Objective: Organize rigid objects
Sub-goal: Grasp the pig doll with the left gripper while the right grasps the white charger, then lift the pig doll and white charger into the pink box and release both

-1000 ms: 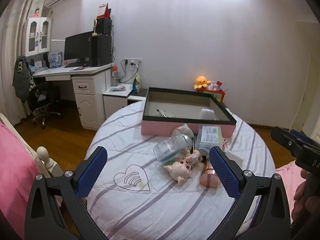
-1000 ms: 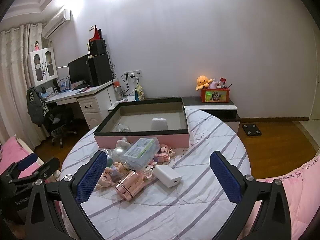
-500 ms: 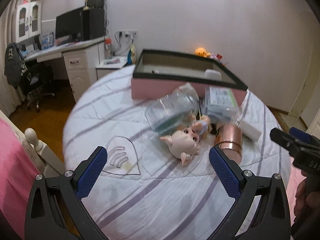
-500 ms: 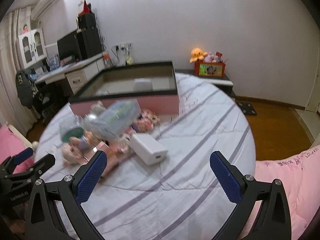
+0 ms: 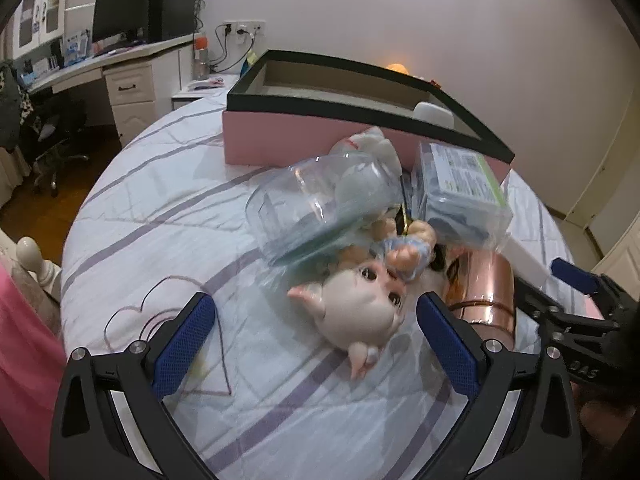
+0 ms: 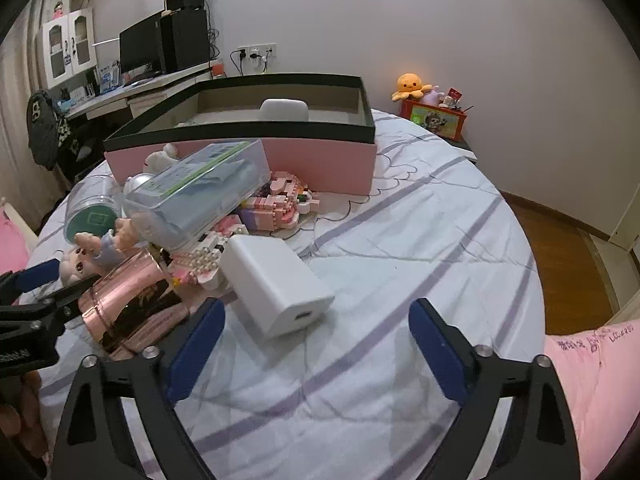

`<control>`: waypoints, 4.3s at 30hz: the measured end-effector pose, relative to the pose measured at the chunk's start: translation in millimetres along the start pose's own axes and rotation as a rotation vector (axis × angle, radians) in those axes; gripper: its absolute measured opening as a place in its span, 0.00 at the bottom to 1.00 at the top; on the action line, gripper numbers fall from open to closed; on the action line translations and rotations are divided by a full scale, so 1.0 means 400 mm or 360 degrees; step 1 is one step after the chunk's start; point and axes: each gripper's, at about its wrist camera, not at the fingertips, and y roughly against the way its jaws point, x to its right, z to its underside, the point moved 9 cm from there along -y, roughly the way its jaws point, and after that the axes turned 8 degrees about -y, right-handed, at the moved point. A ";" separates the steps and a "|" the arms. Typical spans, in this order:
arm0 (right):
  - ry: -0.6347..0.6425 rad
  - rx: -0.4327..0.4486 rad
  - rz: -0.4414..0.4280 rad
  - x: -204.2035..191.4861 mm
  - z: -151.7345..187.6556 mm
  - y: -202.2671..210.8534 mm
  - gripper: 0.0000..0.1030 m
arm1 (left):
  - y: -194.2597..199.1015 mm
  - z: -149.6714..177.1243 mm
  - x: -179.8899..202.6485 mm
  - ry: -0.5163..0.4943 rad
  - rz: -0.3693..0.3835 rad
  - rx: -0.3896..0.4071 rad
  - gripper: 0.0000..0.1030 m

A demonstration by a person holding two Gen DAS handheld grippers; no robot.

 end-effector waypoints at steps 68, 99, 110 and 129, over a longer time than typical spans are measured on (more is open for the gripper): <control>-0.0093 0.0021 -0.0359 -0.045 -0.041 0.068 0.22 | 0.063 -0.029 -0.018 -0.0019 0.0161 0.0159 0.48; -0.0089 0.0045 -0.0383 -0.049 -0.031 0.106 0.23 | 0.111 -0.039 -0.005 -0.0073 0.0135 0.0248 0.45; 0.0038 0.0158 -0.0420 -0.102 -0.138 0.162 0.23 | 0.206 -0.144 -0.022 -0.0116 0.0110 0.0385 0.45; -0.0050 -0.0020 -0.0354 -0.090 -0.503 -0.167 0.23 | -0.068 -0.560 -0.042 -0.0220 0.0011 0.0264 0.45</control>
